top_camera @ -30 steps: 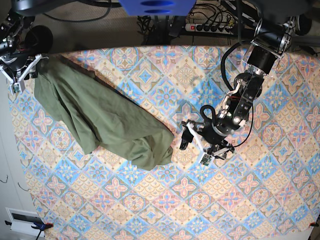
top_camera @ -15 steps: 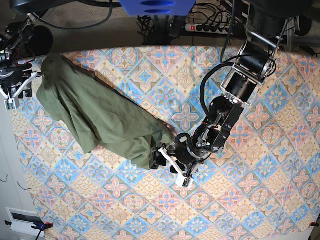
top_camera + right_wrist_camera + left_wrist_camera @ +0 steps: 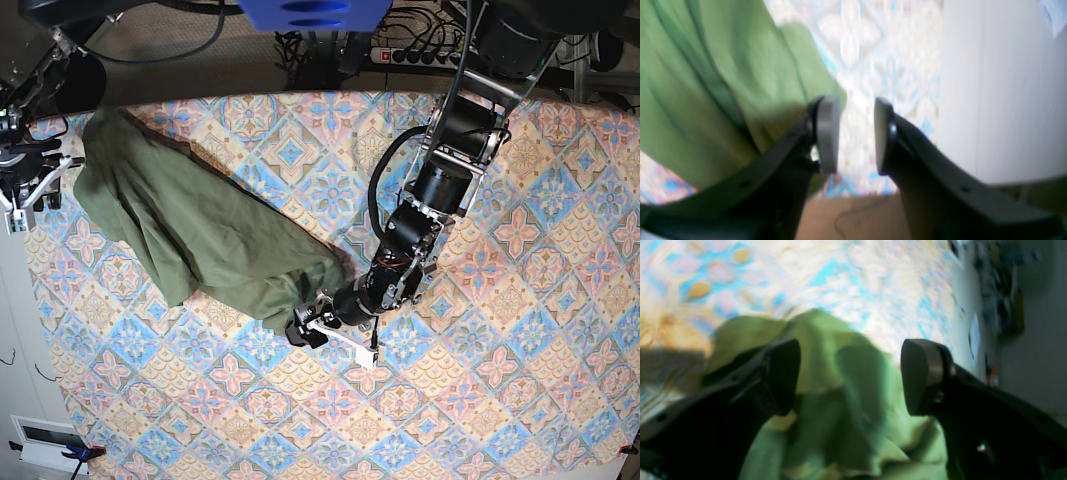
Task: Layout the t-shirt on the table in an organized manner, then fold the t-shirt properly
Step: 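Reach the left gripper to the shirt's opposite end and grasp it, then stretch the shirt between both grippers, pulling ends apart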
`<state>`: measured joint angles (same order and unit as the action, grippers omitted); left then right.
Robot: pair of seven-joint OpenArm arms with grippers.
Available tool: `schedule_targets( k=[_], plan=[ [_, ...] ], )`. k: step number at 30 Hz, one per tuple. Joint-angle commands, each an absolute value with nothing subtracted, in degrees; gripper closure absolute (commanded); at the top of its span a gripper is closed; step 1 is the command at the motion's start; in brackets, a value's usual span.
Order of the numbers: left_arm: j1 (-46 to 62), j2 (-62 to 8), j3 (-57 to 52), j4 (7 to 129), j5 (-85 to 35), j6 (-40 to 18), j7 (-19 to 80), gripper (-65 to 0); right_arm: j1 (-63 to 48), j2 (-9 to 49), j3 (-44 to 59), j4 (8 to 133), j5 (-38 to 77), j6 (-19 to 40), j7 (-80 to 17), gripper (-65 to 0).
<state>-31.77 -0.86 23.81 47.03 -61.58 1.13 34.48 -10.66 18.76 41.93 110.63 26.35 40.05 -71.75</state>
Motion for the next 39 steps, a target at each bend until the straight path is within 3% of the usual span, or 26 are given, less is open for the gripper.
schedule_targets(
  k=[1,3,9,15,26,39],
  plan=[
    [-33.8,0.2,22.9,47.3,-62.4,0.1,33.9,-44.0,-10.6,19.9,42.2,111.4,26.8,40.0,-71.0,-16.9],
    [-33.8,1.0,22.3,46.1,-62.5,0.1,33.9,-37.4,-10.6,19.9,42.2,111.4,26.8,40.0,-71.0,-16.9],
    [-34.0,3.4,20.0,42.1,-62.5,0.1,33.8,-0.8,-9.5,19.9,42.2,111.4,26.9,40.0,-71.0,-16.9],
    [-33.8,2.8,19.0,43.6,-62.6,0.1,35.3,0.0,-9.5,19.9,42.2,111.4,26.9,40.0,-71.0,-16.8],
    [-29.6,-5.8,10.5,56.4,-70.0,0.1,42.6,0.0,-9.0,18.2,42.1,111.4,27.0,40.0,-71.0,-16.8],
    [-4.1,-23.1,10.2,89.0,-67.3,0.0,43.4,0.0,-8.3,18.2,39.0,111.5,47.7,40.0,-71.8,-17.4]
  ],
)
